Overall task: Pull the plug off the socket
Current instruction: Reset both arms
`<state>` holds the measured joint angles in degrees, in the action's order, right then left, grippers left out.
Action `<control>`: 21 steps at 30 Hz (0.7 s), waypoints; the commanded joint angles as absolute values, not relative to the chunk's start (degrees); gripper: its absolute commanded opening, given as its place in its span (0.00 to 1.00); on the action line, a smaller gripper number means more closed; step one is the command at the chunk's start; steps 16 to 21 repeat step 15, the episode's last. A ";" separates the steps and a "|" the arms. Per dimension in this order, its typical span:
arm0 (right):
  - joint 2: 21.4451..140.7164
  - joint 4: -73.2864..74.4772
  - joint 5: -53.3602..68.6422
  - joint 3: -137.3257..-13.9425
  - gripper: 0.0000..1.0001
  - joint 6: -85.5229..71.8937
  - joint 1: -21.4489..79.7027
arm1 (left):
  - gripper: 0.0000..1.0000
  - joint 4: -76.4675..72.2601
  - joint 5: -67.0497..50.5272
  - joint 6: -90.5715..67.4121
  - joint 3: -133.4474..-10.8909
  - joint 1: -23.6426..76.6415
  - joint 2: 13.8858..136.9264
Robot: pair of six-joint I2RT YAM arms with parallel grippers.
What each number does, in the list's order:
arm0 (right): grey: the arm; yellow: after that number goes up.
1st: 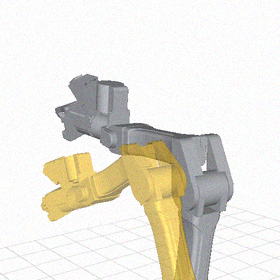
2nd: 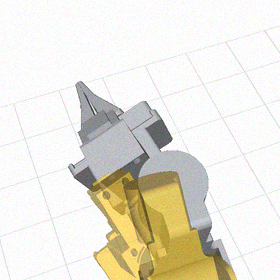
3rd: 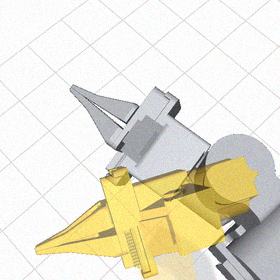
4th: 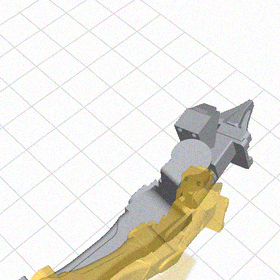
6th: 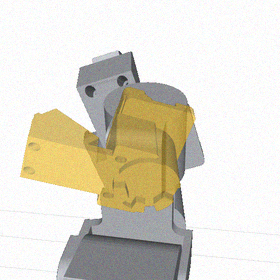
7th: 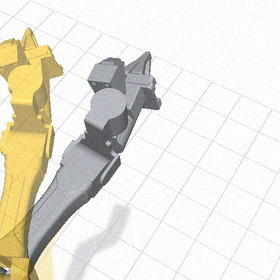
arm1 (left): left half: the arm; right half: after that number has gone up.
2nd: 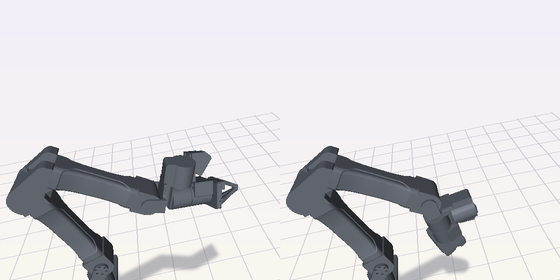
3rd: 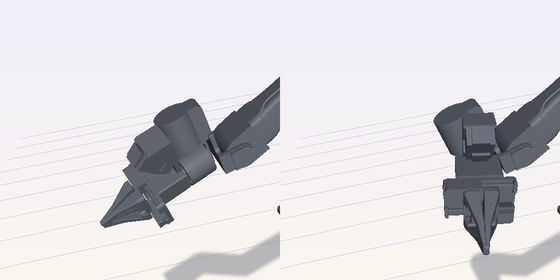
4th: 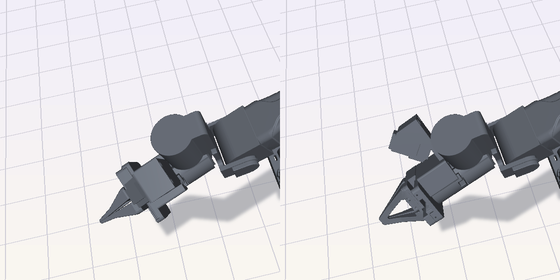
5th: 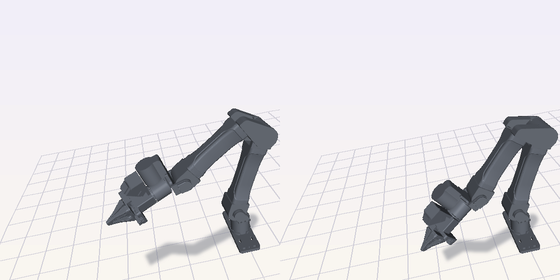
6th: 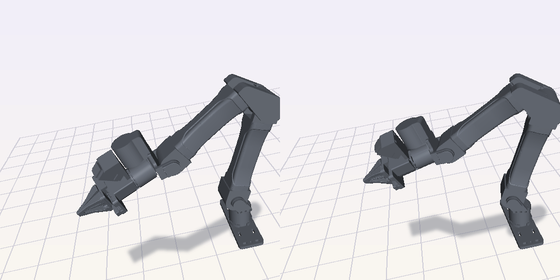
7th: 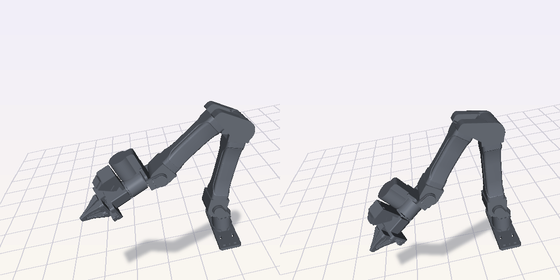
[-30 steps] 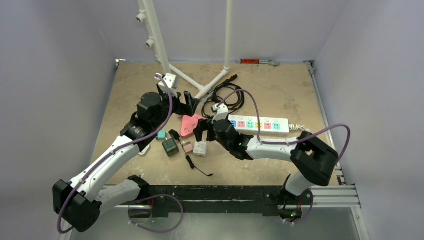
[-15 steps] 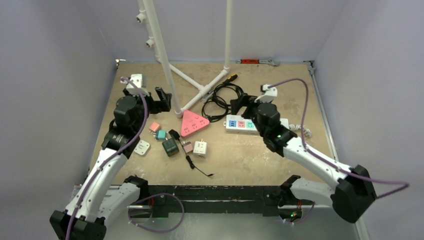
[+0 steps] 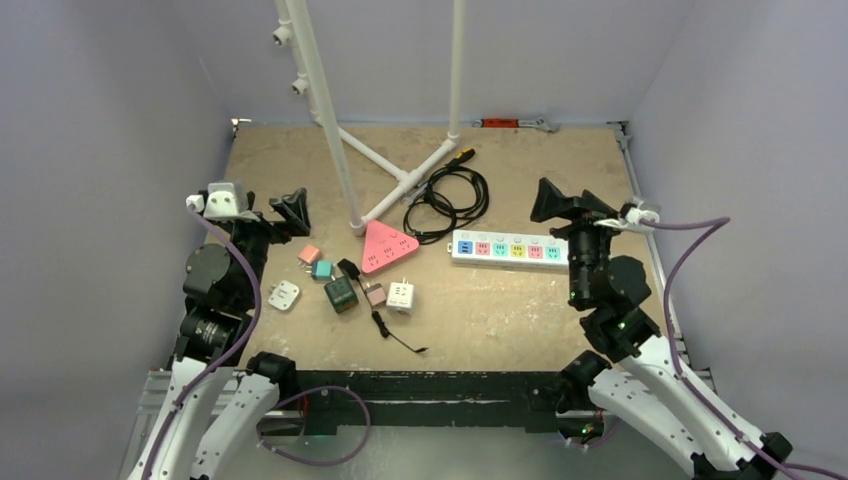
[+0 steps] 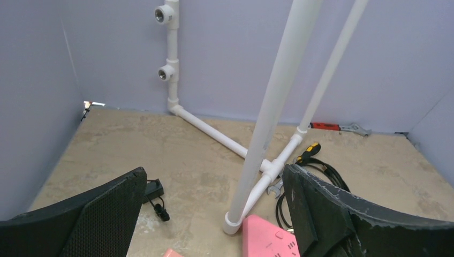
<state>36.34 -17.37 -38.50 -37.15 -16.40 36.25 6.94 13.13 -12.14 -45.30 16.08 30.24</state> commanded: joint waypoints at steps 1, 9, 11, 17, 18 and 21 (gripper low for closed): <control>32.27 -20.67 -42.88 -34.70 0.99 -12.31 36.22 | 0.97 6.68 14.50 -10.02 -44.04 15.73 30.75; 30.26 -21.23 -42.98 -33.88 0.99 -12.20 36.22 | 0.98 6.80 14.77 -10.02 -43.90 15.73 30.67; 30.52 -20.99 -43.18 -34.11 0.99 -12.30 36.21 | 0.98 6.77 14.92 -9.95 -43.86 15.73 30.74; 31.21 -20.11 -43.77 -34.57 0.99 -13.20 36.30 | 0.98 6.85 15.03 -10.03 -43.86 15.73 31.17; 31.21 -20.11 -43.77 -34.57 0.99 -13.20 36.30 | 0.98 6.85 15.03 -10.03 -43.86 15.73 31.17; 31.21 -20.11 -43.77 -34.57 0.99 -13.20 36.30 | 0.98 6.85 15.03 -10.03 -43.86 15.73 31.17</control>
